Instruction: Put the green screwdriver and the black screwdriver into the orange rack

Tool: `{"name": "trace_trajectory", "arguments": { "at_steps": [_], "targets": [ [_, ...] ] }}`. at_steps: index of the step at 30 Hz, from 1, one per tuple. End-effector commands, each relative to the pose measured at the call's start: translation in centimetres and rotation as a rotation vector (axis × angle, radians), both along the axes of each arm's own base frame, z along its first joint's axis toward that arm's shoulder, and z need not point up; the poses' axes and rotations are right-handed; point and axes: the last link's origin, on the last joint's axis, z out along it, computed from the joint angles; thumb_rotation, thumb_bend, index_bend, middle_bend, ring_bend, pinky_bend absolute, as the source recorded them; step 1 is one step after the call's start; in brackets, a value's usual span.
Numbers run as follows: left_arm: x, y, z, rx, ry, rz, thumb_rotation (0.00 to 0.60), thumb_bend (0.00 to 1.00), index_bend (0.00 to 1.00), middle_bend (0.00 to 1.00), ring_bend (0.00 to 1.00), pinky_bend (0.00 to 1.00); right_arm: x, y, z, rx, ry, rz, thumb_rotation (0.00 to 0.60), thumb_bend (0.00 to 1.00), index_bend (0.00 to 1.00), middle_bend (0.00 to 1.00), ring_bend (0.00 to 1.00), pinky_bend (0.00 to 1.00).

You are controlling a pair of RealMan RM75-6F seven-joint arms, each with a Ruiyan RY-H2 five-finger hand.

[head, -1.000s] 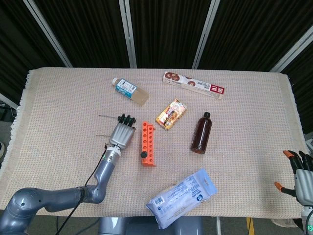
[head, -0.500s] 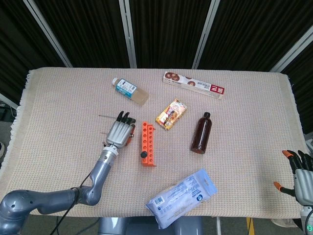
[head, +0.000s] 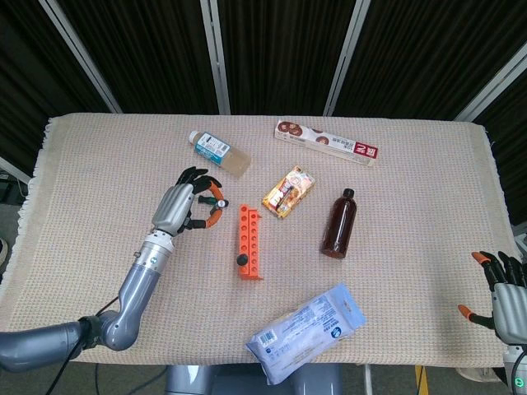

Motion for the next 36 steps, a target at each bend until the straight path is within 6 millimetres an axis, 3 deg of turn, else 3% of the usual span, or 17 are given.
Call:
{"name": "trace_trajectory", "arguments": {
  "at_steps": [1, 15, 36],
  "targets": [
    [1.2, -0.3, 2.5, -0.089, -0.243, -0.013, 0.6, 0.54, 0.71, 0.3, 0.1, 0.04, 0.0, 0.0, 0.0, 0.0, 0.0, 0.0, 0.6, 0.0, 0.15, 0.13, 0.0, 0.04],
    [3.2, 0.2, 0.8, -0.137, -0.31, -0.049, 0.6, 0.54, 0.7, 0.3, 0.1, 0.04, -0.1, 0.2, 0.2, -0.008, 0.003, -0.013, 0.6, 0.0, 0.15, 0.13, 0.0, 0.04],
    [3.6, 0.4, -0.5, -0.158, -0.301, -0.042, 0.6, 0.54, 0.7, 0.3, 0.1, 0.04, -0.5, 0.3, 0.3, -0.01, 0.001, -0.028, 0.6, 0.0, 0.15, 0.13, 0.0, 0.04]
  ]
}}
